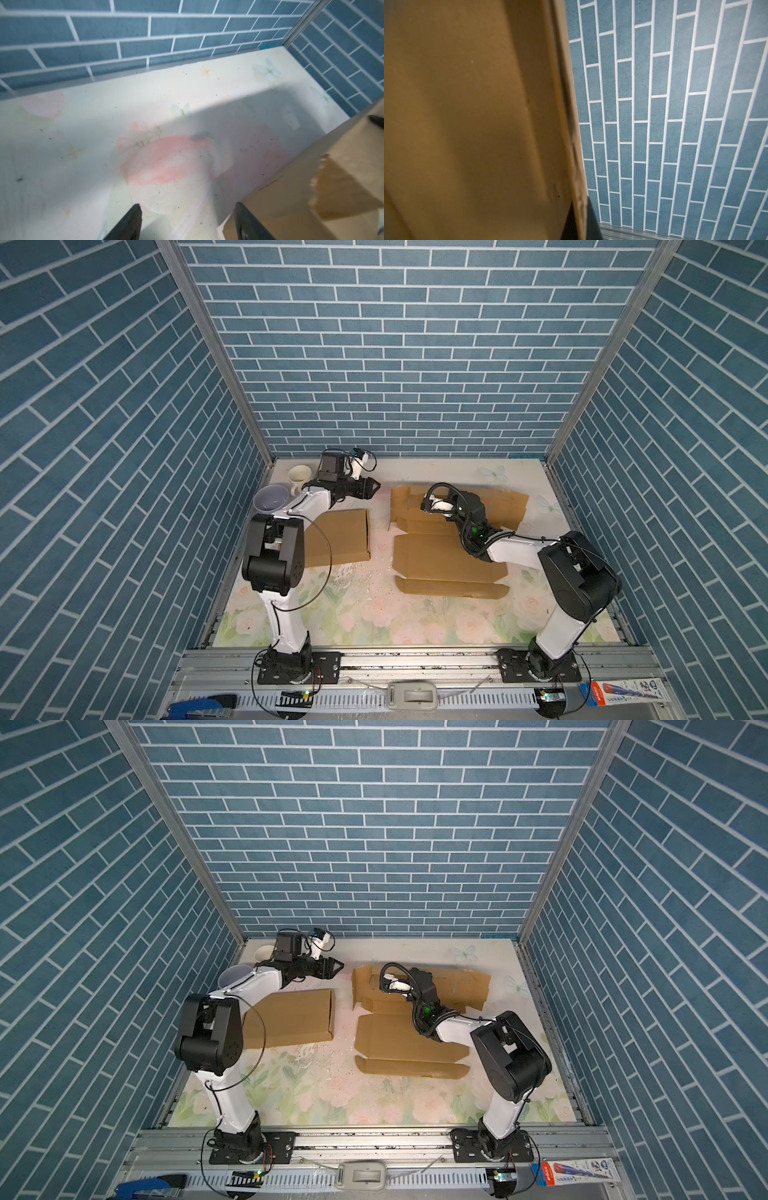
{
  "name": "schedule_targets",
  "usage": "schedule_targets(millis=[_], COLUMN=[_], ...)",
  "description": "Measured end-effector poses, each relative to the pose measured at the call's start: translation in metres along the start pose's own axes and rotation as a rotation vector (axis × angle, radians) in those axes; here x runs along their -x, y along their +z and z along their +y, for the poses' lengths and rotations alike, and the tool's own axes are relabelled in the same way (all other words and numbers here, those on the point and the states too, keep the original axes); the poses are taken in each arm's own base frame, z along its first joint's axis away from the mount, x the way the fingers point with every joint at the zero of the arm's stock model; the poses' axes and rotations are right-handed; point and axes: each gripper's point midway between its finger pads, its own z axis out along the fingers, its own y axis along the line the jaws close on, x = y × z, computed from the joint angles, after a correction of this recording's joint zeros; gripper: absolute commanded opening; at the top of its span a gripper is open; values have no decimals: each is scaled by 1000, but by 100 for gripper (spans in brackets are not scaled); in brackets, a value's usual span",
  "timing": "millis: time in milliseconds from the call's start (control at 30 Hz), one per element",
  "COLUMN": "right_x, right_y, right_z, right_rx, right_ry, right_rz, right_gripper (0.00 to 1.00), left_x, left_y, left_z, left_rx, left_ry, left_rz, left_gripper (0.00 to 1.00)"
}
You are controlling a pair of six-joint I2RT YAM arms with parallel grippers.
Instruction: Fold the paper box
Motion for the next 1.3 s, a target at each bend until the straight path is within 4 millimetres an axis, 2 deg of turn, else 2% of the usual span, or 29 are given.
schedule_targets(millis=[100,200,267,400,500,733,1033,1300], right_x=[0,0,0,0,0,1,1,-1], right_y=[0,0,0,-1,-1,-2,-3,-3], right_z=[0,0,-1,-1,-1,0,1,1], right_rx=[0,0,-1,2,5,5,6,8], right_ry=[0,0,0,-1,-2,-4,-6,-8], right_rz=[0,0,0,0,1,3,6,18], right_gripper=[0,0,0,0,0,0,0,0], left_x=[-14,-15,-21,-46,-57,-61,-53,-55], left_y=[22,29,27,14,10,16,21,28], left_z=[-13,-35,-48,-62,-71,-95,-101,-108], left_rx=[-10,-54,-87,-139,-169,-224,-233,-252], left_ry=[19,51,63,47,45,68,68,62], left_rz=[31,28,26,59,82,97,69,37], left_gripper=[75,75,74,74,74,73,73,69])
